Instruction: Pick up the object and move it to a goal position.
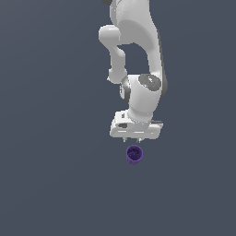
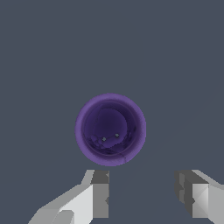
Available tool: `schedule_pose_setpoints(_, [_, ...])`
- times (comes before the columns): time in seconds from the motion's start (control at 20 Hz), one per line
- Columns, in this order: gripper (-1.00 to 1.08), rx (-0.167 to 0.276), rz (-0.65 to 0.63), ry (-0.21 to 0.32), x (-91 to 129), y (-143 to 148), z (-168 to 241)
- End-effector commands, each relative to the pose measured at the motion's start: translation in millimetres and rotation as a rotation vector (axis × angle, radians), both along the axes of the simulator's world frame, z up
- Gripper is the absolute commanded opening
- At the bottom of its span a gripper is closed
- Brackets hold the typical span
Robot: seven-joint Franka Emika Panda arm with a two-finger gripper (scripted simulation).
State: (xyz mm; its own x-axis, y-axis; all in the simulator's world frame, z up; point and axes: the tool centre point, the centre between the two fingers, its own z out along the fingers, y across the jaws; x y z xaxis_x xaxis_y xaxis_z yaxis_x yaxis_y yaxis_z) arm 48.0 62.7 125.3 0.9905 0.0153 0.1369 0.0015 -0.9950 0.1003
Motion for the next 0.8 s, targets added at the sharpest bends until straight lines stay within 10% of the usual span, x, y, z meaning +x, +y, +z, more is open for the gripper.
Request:
schedule_pose_setpoints(0.0, [0.28,-0.014,0.009,-0.039,9.3,16.3,-8.7])
schedule_pose_setpoints(0.75, [0.28,-0.032,0.037,-0.117,24.5,53.4,-28.0])
